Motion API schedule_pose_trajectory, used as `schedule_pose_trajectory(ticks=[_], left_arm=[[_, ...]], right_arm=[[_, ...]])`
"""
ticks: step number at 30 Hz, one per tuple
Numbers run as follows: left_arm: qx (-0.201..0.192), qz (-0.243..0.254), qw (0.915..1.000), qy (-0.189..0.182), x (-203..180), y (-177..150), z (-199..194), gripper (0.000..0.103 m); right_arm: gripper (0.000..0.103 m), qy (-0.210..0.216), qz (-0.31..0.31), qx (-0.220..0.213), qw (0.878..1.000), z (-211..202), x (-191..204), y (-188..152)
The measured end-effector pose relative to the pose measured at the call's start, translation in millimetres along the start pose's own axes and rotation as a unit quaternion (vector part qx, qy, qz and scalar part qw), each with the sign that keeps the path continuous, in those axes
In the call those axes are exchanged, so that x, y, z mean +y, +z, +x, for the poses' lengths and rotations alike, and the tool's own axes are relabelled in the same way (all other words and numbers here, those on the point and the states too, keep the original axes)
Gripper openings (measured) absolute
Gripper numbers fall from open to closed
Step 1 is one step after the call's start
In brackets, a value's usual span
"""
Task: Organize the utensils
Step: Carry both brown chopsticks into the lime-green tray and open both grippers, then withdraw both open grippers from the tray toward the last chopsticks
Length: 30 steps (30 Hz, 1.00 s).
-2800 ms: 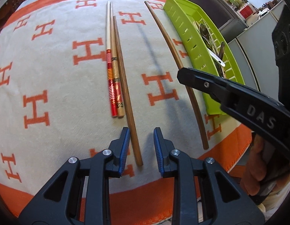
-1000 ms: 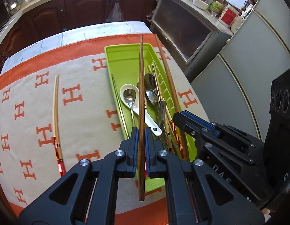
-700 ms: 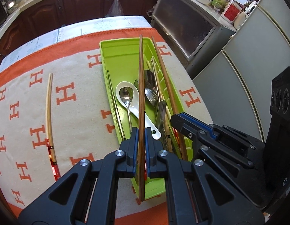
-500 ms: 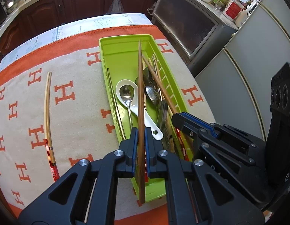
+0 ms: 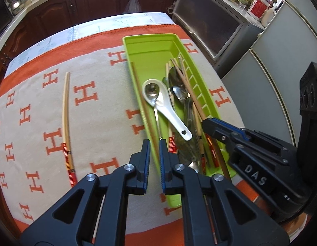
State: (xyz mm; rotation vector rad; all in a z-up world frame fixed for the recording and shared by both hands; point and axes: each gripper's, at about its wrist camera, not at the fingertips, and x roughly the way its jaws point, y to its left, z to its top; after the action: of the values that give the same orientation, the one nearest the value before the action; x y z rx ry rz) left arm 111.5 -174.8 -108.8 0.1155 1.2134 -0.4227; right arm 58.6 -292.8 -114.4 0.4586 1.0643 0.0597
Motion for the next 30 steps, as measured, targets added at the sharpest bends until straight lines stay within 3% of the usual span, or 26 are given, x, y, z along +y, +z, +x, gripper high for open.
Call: schedule_pose_trajectory(ticks=[21,23,24,27,30], left_arm=[[-0.022,-0.063,0.9969,0.042,92.3,-30.4,-44.4,0.007],[-0.029,-0.064,0.9964,0.048,98.2,-32.2,-50.8,0.010],[-0.034,-0.066,0.9960,0.051,102.2,-33.5,-54.6,0.017],[-0.049,-0.072,0.9948,0.053,112.4,-35.8,-63.0,0.036],[-0.062,-0.078,0.9935,0.055,124.5,-37.6,-68.8,0.036]], right_arm=[[0.008,0.024,-0.086,-0.009,0.996,-14.1,88.8,-10.1],[0.011,0.028,-0.093,-0.011,0.995,-15.5,97.3,-10.7],[0.016,0.029,-0.097,-0.013,0.995,-16.0,101.1,-11.0],[0.019,0.031,-0.107,-0.014,0.994,-14.8,111.2,-11.4],[0.019,0.036,-0.112,-0.006,0.993,-9.3,119.7,-13.4]])
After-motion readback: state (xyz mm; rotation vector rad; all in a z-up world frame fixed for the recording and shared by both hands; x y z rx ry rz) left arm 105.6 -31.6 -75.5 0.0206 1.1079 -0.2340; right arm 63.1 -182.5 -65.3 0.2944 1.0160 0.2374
